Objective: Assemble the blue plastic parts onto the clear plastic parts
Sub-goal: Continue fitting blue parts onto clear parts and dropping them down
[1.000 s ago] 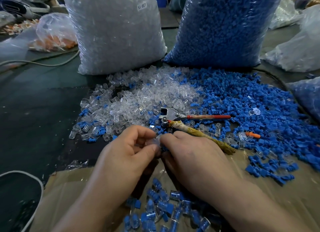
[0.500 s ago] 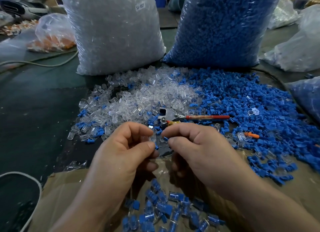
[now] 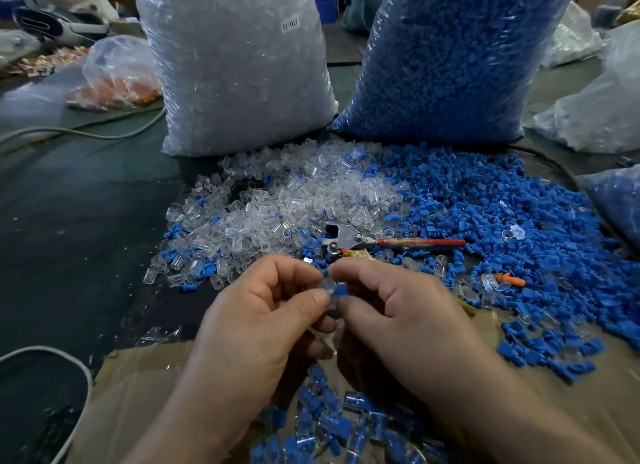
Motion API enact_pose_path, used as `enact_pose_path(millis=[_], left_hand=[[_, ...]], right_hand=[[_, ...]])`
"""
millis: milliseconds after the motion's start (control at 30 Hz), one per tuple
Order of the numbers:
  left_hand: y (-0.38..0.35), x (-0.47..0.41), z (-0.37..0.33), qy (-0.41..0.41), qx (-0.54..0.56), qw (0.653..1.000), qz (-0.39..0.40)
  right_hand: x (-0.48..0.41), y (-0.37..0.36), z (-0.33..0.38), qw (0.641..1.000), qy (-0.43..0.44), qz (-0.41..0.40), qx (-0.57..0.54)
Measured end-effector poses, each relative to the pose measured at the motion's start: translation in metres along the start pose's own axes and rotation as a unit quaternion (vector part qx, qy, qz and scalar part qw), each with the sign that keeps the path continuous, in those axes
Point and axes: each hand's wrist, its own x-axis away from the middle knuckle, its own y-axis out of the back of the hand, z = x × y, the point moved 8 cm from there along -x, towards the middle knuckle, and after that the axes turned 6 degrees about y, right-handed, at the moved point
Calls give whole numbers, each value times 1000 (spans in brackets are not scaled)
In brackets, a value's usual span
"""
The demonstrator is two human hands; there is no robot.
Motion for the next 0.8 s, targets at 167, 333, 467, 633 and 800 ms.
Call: enact_pose_path(millis=[167, 333, 467, 633, 800], left_hand=[[7, -3, 7, 13, -27, 999, -28], [7, -1, 4, 16, -25, 999, -34], [-4, 2, -3, 13, 16, 1000, 7], [-6, 3, -4, 10, 38, 999, 27], [-2, 3, -5, -2, -32, 999, 40]], right_hand=[[2, 3, -1, 995, 10, -38, -95], [7, 9, 30, 980, 172, -91, 51], [5, 7, 31, 976, 194, -82, 60], [7, 5, 31, 972, 199, -65, 104], [9, 1, 33, 969, 208, -47, 125]])
